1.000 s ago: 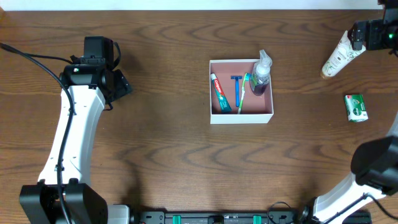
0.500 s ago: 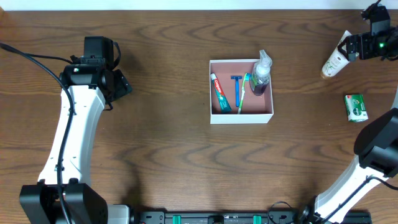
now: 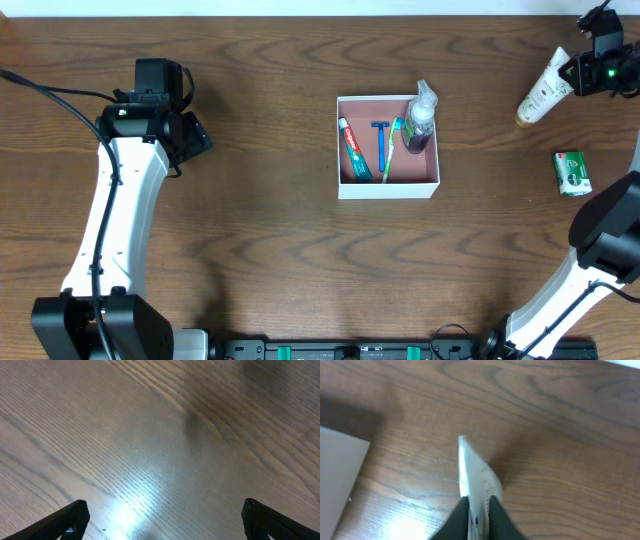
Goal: Pack container
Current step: 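Grasp the cream Pantene tube with the right gripper and lift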
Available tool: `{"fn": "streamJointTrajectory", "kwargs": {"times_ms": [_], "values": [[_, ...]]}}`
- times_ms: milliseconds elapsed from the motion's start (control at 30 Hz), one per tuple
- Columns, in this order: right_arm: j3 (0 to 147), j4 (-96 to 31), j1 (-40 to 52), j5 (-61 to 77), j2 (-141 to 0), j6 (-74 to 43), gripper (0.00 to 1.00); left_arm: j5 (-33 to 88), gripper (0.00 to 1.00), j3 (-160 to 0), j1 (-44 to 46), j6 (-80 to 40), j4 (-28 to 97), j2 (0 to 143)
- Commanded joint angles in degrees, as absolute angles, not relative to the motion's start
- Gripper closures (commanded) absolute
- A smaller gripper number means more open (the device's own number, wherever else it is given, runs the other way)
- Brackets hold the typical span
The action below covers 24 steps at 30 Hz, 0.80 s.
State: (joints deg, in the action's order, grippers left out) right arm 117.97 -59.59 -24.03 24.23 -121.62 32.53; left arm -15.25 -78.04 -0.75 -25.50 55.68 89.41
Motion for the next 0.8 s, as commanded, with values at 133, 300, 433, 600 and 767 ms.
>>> {"fn": "streamJointTrajectory", "kwargs": {"times_ms": [133,300,433,600,767], "values": [[119.3,-58.9,-23.6,28.0,-122.1,22.6,0.99,-15.9,0.02,-77.7,-1.0,-25.6,55.9,89.6],[123.3,-59.0,-23.6,32.9,-120.2,15.2,0.99,-15.9,0.02,-77.7,-1.0,-25.6,55.9,89.6],[127.7,-59.9,-23.6,35.0,-116.4,9.4,0.99,-15.9,0.02,-77.7,-1.0,-25.6,55.9,89.6],[131.9,-63.1,-23.5,34.9,-107.9,3.9,0.99,-15.9,0.02,-77.7,-1.0,-25.6,55.9,89.6],[132.3,-67.7,-22.6,32.2,-97.0,1.7,0.99,-15.9,0.02,-77.7,-1.0,-25.6,55.9,89.6]]}}
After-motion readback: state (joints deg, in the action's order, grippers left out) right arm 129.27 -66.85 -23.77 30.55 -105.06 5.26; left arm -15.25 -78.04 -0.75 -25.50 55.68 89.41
